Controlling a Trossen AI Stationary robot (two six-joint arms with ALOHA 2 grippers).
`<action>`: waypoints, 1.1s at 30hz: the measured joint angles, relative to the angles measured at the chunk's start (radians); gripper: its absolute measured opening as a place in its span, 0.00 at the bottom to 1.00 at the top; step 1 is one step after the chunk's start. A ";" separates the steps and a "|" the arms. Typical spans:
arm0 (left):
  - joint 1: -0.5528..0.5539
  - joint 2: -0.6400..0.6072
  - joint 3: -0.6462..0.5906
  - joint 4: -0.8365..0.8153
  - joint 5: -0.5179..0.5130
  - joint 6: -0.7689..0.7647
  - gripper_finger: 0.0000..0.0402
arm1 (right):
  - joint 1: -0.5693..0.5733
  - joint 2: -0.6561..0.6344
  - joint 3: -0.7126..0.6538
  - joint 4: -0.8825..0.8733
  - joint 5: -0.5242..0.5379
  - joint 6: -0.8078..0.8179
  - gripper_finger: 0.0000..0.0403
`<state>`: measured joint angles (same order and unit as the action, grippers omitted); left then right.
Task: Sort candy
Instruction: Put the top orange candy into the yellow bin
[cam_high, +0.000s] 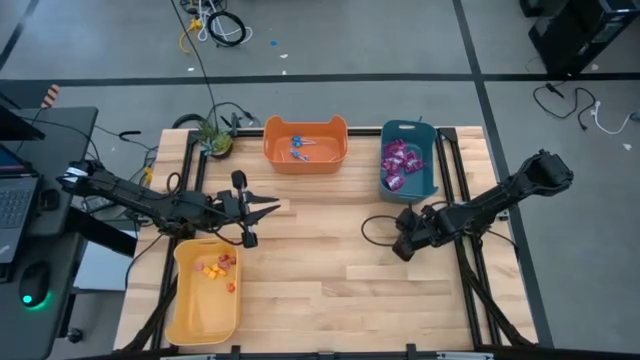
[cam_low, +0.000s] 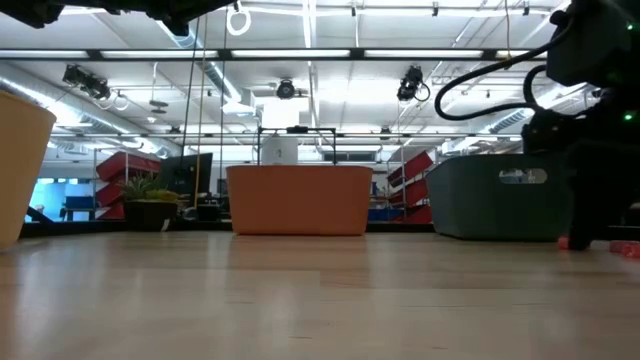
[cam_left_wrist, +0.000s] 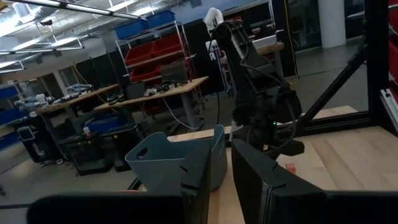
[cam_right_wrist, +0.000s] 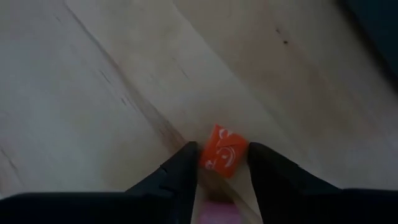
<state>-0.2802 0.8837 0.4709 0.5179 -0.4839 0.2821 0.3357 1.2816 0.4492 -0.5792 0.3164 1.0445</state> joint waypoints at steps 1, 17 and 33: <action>0.000 0.000 0.000 0.000 0.000 0.000 0.17 | -0.003 0.000 0.000 0.001 0.000 -0.005 0.33; 0.000 -0.005 0.000 -0.029 -0.015 0.005 0.17 | -0.025 -0.008 -0.003 0.017 -0.030 -0.053 0.11; -0.003 -0.293 0.000 -0.211 -0.035 0.020 0.17 | -0.021 -0.089 0.037 0.297 -0.042 -0.154 0.10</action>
<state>-0.2832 0.5911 0.4713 0.3071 -0.5194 0.3017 0.3145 1.1930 0.4862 -0.2826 0.2744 0.8900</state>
